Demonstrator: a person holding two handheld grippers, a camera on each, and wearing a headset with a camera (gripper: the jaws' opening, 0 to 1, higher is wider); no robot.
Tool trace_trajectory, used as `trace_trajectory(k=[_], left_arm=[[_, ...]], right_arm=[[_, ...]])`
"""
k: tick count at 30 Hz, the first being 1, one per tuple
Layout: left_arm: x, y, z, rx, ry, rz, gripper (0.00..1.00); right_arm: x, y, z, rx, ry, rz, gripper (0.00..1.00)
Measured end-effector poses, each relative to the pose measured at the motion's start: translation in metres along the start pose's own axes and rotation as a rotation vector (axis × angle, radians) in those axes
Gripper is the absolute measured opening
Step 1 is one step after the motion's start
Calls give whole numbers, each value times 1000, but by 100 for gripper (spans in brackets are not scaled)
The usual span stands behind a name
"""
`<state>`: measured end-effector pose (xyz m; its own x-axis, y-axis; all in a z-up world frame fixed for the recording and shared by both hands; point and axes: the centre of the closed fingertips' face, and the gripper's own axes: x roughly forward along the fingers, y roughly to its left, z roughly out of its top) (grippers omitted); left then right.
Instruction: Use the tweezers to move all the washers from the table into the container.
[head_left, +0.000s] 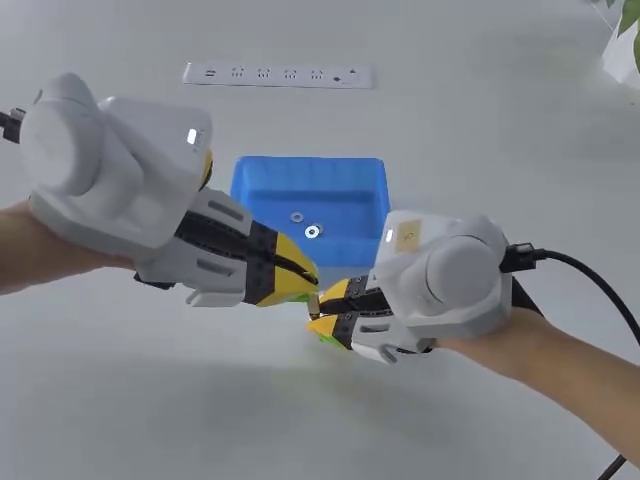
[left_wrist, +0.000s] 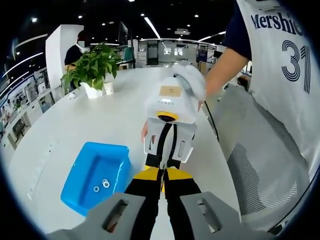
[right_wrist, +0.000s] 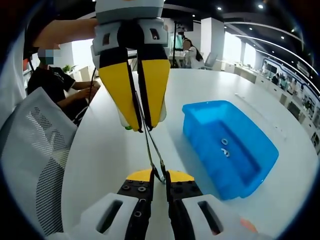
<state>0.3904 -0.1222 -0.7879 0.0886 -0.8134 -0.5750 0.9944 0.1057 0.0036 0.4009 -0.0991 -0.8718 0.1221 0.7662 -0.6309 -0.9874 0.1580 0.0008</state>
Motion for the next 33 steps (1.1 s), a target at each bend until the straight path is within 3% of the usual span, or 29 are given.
trace_trajectory(k=[6, 20, 27, 33], left_arm=[[-6, 2, 7, 20, 3, 7, 6], [-32, 11, 41, 124, -1, 43, 6], [-43, 22, 54, 159, -9, 53, 6], [-52, 37, 63, 186, -6, 66, 6]], right_arm=[[-6, -3, 7, -8, -11, -8, 11], [-29, -18, 46, -66, -61, -53, 11], [-37, -30, 64, -109, -76, -77, 11], [-39, -46, 77, -121, -93, -100, 11]])
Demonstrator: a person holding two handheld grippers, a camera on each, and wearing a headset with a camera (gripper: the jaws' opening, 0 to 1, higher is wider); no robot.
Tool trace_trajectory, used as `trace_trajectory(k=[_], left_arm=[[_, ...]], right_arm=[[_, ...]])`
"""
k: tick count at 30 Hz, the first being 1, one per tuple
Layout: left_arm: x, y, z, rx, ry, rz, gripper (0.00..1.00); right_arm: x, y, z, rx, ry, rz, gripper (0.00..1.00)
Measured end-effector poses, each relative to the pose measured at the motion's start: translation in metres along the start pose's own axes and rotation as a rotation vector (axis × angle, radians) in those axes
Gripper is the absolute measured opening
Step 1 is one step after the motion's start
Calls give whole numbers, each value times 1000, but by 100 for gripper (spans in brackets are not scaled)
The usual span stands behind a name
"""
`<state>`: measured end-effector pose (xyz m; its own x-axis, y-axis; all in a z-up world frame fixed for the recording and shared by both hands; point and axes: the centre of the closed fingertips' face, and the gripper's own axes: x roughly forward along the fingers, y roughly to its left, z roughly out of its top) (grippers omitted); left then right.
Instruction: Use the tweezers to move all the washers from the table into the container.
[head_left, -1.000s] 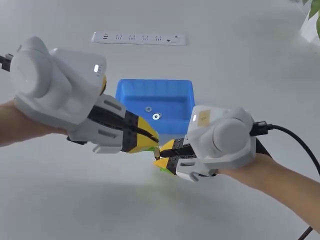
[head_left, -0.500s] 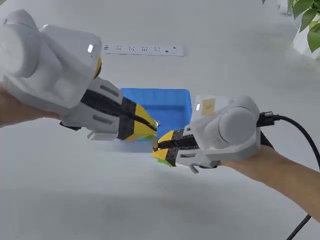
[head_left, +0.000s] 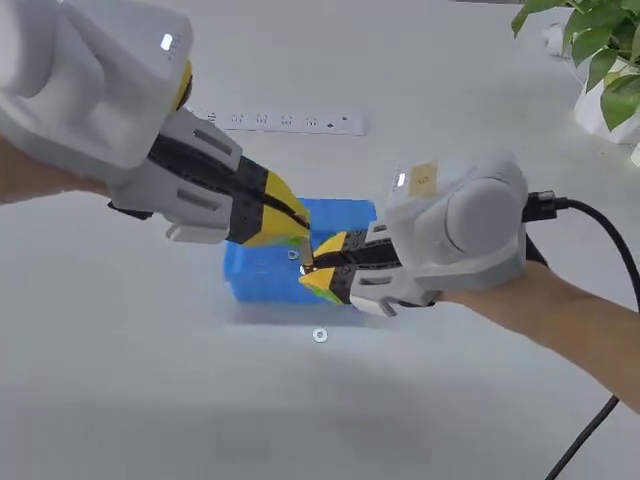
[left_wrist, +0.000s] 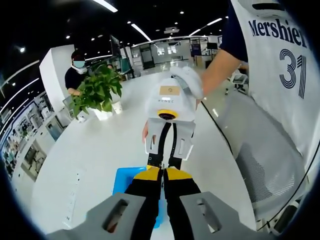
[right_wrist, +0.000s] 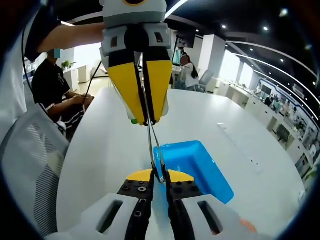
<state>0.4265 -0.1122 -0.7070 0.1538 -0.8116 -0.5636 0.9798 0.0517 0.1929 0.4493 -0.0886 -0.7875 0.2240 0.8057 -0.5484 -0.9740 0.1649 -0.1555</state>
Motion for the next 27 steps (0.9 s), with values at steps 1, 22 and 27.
trace_trajectory(k=[1, 22, 27], left_arm=[[-1, 3, 1, 5, 1, 2, 6], [21, 51, -43, 10, 38, 26, 6], [29, 56, -58, -10, 49, 21, 6]], right_arm=[[0, -3, 1, -1, -4, -3, 11], [39, -46, -25, -2, 52, -17, 11], [49, -47, -36, 12, 71, 0, 11]])
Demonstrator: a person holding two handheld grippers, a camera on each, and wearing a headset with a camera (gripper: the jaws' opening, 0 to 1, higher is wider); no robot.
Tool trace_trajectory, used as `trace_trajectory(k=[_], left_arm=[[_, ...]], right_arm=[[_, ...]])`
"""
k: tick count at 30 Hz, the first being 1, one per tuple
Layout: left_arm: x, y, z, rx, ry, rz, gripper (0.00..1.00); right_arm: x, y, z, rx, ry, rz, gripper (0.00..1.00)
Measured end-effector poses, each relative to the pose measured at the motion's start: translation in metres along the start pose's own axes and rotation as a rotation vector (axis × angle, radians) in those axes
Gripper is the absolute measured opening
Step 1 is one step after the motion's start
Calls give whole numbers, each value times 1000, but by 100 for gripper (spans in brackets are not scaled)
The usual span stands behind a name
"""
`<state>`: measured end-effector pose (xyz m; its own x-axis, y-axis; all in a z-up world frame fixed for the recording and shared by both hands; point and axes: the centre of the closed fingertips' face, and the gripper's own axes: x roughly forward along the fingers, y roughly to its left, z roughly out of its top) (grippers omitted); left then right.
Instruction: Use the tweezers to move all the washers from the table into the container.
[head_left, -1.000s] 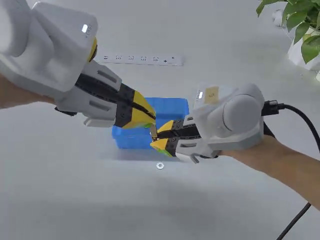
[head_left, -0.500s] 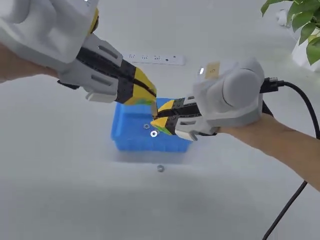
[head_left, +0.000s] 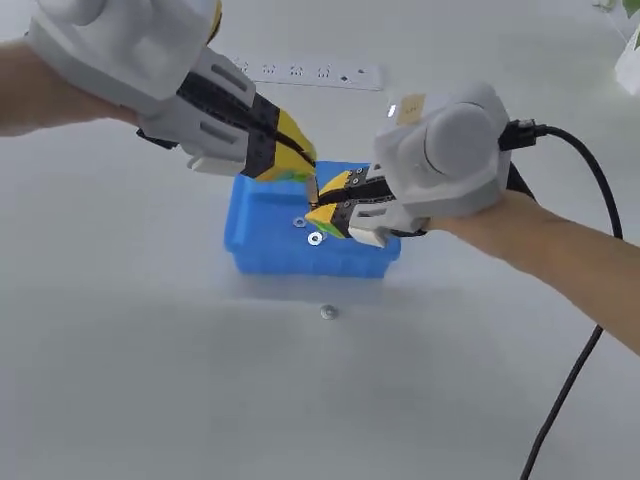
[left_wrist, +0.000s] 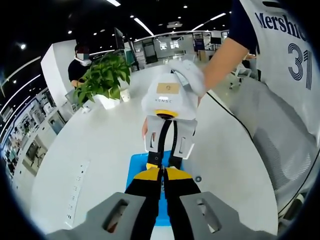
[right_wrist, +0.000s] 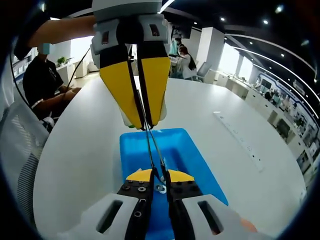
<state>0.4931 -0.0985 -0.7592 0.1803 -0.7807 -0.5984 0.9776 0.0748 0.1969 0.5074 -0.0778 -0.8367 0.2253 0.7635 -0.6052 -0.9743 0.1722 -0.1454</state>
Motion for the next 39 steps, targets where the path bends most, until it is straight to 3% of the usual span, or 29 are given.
trace_trajectory(k=[12, 22, 39], left_arm=[[17, 6, -3, -21, -16, -14, 6], [17, 4, -3, -29, -13, -17, 6], [-16, -16, 31, 20, -35, 9, 6]], right_arm=[[5, -7, -14, 42, 25, -6, 11], [4, -6, -16, 53, 29, -10, 11], [-28, 5, 18, 4, -43, -62, 12]])
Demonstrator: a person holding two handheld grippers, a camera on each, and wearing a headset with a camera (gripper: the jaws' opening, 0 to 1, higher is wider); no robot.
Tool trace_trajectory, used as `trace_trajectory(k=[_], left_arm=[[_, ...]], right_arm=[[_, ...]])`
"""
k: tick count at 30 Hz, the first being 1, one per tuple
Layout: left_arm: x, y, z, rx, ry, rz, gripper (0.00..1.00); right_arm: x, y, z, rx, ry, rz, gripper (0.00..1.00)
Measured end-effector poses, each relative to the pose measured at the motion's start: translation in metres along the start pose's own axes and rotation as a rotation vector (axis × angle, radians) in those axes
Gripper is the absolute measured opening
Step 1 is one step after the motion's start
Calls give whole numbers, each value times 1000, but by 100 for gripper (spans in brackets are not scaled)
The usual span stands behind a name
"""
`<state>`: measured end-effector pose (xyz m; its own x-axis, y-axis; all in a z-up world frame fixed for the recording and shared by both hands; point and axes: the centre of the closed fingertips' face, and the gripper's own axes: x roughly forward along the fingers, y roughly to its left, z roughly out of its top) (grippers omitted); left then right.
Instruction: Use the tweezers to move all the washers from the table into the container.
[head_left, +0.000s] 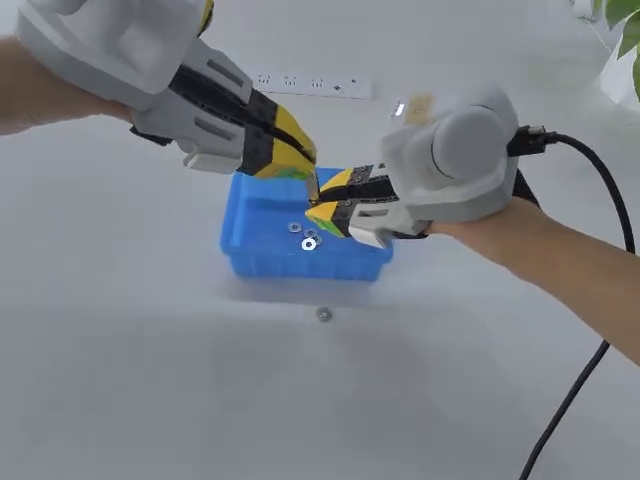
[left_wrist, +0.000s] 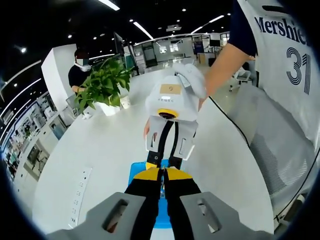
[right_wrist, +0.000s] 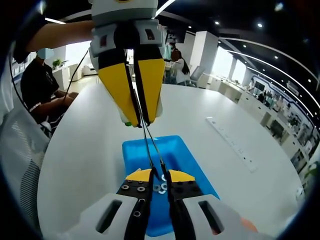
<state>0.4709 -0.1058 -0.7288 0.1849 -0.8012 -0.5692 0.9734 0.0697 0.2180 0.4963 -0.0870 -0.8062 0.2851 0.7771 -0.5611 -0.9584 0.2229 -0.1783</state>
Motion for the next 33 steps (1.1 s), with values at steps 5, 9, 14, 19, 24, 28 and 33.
trace_trajectory(k=[5, 9, 14, 19, 24, 28, 33], left_arm=[[-5, -14, 13, -3, -14, -2, 6], [-4, -26, 17, 3, -16, -10, 6], [4, -46, 20, -19, -31, -28, 6], [10, -57, 15, -38, -37, -46, 7], [12, -69, 15, -55, -38, -65, 7], [14, -76, 12, -76, -43, -69, 7], [16, -81, 6, -94, -42, -72, 7]], right_arm=[[-17, 14, 5, 8, -23, -20, 12], [-25, 23, 1, 25, -26, -23, 12], [-32, 34, -9, 34, -7, -20, 13], [-35, 46, -18, 42, 13, -8, 13], [-35, 58, -24, 61, 15, 9, 13], [-33, 64, -28, 68, 25, 21, 13], [-29, 73, -34, 71, 37, 41, 13]])
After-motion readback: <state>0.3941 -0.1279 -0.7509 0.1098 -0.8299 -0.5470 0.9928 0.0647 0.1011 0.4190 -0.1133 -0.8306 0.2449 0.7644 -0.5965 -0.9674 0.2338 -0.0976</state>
